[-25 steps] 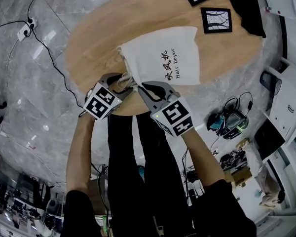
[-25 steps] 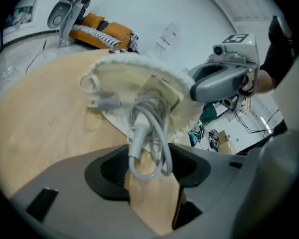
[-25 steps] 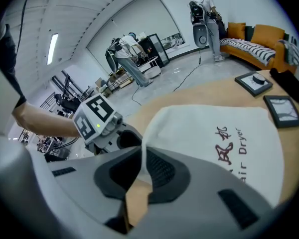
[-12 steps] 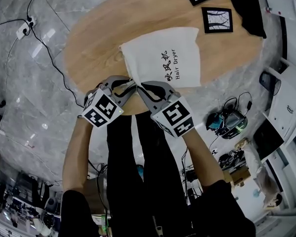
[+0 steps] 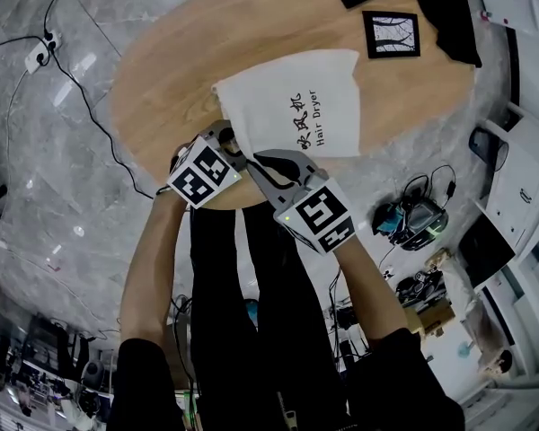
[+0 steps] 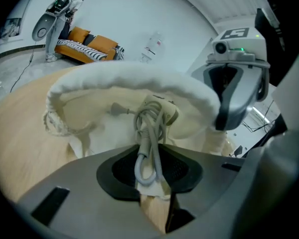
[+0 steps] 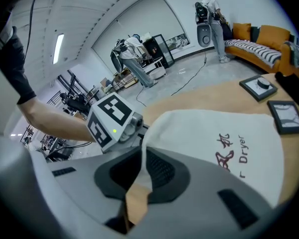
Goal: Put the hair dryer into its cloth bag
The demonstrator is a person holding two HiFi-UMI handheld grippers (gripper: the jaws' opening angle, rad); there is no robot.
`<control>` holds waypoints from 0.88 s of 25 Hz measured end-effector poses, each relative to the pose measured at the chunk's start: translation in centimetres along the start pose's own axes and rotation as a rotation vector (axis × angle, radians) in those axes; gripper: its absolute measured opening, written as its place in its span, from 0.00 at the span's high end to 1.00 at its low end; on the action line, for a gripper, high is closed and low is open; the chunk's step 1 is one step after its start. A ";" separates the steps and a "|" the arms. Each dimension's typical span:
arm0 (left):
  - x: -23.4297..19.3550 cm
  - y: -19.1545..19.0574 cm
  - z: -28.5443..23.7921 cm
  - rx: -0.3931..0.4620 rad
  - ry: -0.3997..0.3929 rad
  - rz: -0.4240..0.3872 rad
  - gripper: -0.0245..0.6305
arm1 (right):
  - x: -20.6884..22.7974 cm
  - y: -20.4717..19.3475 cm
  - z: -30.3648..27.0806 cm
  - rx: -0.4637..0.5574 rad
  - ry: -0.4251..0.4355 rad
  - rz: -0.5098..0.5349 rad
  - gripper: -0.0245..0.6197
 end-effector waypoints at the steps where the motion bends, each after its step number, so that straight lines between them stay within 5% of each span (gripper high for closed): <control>1: 0.0 0.0 -0.3 -0.003 -0.007 0.007 0.79 | 0.0 0.0 0.1 0.002 0.002 -0.001 0.90; 15: 0.1 0.7 -1.9 -0.044 -0.089 0.039 0.69 | 0.4 0.0 0.1 0.030 -0.013 -0.040 0.90; 22: -1.0 -1.1 1.5 -0.063 0.038 0.042 0.66 | 1.0 -0.7 -0.9 0.016 -0.063 -0.087 0.90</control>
Point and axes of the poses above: the fingertips, and each gripper's own axes: z backward along the fingers, x to its right, y out of its top, the point moved 3 cm from there along z, backward along the fingers, and after that the axes turned 7 degrees about y, right-handed, at the moved point
